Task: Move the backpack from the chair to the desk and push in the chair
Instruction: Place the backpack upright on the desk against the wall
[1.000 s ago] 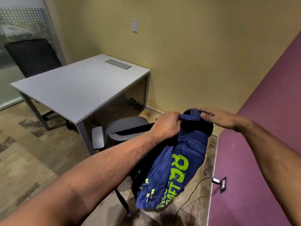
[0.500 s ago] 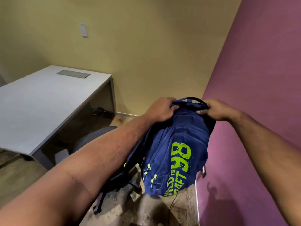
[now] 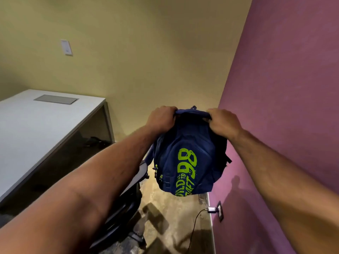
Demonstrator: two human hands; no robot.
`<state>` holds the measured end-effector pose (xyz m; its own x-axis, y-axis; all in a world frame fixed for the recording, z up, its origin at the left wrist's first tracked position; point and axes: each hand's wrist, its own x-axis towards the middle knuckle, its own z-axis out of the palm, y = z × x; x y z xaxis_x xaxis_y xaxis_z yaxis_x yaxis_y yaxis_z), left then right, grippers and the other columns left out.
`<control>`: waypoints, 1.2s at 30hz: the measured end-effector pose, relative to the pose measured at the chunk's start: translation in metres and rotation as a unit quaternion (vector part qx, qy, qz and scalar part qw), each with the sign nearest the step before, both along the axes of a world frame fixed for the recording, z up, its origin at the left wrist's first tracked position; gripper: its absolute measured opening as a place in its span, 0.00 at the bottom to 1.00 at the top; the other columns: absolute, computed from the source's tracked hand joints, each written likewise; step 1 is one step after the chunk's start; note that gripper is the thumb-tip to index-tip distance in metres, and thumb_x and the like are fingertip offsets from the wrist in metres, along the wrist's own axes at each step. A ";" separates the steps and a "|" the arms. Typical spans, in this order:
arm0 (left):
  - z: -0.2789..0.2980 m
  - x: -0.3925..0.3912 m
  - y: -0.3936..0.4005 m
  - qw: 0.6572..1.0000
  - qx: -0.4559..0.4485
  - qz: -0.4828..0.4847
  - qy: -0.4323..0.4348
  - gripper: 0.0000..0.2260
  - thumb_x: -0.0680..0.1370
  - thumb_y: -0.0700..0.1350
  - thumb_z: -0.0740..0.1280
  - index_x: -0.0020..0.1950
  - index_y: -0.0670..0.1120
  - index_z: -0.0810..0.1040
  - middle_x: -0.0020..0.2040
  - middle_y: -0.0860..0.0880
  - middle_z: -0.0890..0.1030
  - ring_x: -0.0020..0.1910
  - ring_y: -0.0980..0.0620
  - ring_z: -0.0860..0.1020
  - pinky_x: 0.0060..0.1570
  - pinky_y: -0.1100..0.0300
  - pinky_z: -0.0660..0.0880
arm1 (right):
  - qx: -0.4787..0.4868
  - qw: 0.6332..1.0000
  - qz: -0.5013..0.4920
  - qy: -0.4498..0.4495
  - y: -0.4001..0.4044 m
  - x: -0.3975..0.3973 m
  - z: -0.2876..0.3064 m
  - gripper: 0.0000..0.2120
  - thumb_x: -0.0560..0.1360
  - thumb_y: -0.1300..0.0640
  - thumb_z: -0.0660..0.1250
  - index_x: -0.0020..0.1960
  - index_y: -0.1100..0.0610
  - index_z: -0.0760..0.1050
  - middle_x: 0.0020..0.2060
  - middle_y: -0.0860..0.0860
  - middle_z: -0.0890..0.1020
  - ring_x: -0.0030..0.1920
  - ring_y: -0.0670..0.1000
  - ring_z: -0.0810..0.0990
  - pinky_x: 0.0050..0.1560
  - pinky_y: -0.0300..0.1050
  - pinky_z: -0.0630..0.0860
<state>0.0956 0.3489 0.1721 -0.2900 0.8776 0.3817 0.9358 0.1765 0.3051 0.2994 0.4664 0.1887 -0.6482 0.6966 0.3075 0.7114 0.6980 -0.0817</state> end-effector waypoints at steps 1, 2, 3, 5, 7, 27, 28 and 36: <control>0.001 -0.006 0.008 1.000 -0.001 0.008 0.005 0.12 0.80 0.48 0.61 0.60 0.48 0.80 0.54 0.40 0.84 0.51 0.34 0.80 0.47 0.44 0.77 | 0.012 1.000 0.003 0.002 0.007 -0.006 0.000 0.09 0.80 0.49 0.62 0.54 0.50 0.79 0.50 0.55 0.83 0.48 0.62 0.81 0.41 0.50 0.72; 0.001 -0.011 0.017 1.000 -0.001 0.016 0.010 0.12 0.80 0.47 0.60 0.60 0.48 0.80 0.53 0.40 0.84 0.51 0.34 0.80 0.46 0.45 0.77 | 0.021 1.000 0.006 0.006 0.014 -0.013 0.000 0.09 0.79 0.50 0.62 0.54 0.51 0.79 0.50 0.55 0.83 0.48 0.62 0.81 0.41 0.50 0.72; 0.001 -0.017 0.024 1.000 0.002 0.024 0.016 0.12 0.80 0.46 0.60 0.59 0.48 0.80 0.53 0.40 0.84 0.50 0.34 0.80 0.45 0.45 0.77 | 0.029 0.999 0.008 0.012 0.020 -0.020 0.000 0.09 0.79 0.51 0.62 0.54 0.52 0.78 0.50 0.55 0.83 0.48 0.62 0.81 0.41 0.50 0.72; 0.001 -0.030 0.038 0.999 0.013 0.037 0.028 0.11 0.79 0.45 0.60 0.58 0.48 0.79 0.52 0.41 0.84 0.48 0.34 0.80 0.42 0.47 0.75 | 0.045 0.999 0.012 0.020 0.031 -0.034 0.001 0.08 0.79 0.52 0.62 0.53 0.54 0.78 0.49 0.55 0.83 0.48 0.62 0.81 0.40 0.49 0.68; 0.000 -0.043 0.049 0.998 0.021 0.047 0.036 0.11 0.79 0.44 0.60 0.57 0.47 0.79 0.51 0.41 0.84 0.48 0.34 0.80 0.41 0.47 0.74 | 0.060 0.998 0.015 0.021 0.041 -0.049 0.001 0.08 0.80 0.53 0.63 0.52 0.55 0.78 0.49 0.55 0.83 0.48 0.62 0.81 0.40 0.48 0.66; -0.035 -0.194 0.125 0.997 0.039 0.022 0.059 0.09 0.78 0.41 0.62 0.53 0.43 0.81 0.46 0.38 0.85 0.41 0.34 0.81 0.37 0.46 0.76 | 0.041 0.999 0.003 -0.017 0.106 -0.194 -0.026 0.08 0.80 0.59 0.60 0.55 0.56 0.76 0.50 0.56 0.83 0.50 0.62 0.81 0.41 0.50 0.66; -0.036 -0.200 0.126 0.997 0.039 0.026 0.056 0.09 0.78 0.41 0.62 0.53 0.43 0.81 0.46 0.38 0.85 0.41 0.34 0.81 0.38 0.45 0.77 | 0.044 0.999 0.005 -0.015 0.108 -0.201 -0.026 0.08 0.79 0.61 0.60 0.55 0.56 0.76 0.50 0.56 0.83 0.49 0.62 0.81 0.41 0.50 0.66; -0.038 -0.251 0.153 0.997 0.032 0.071 0.028 0.11 0.79 0.39 0.60 0.53 0.43 0.82 0.45 0.38 0.85 0.41 0.35 0.80 0.37 0.49 0.73 | 0.081 0.995 0.049 0.022 0.147 -0.261 -0.034 0.08 0.77 0.65 0.60 0.52 0.56 0.75 0.46 0.54 0.82 0.46 0.58 0.80 0.40 0.49 0.66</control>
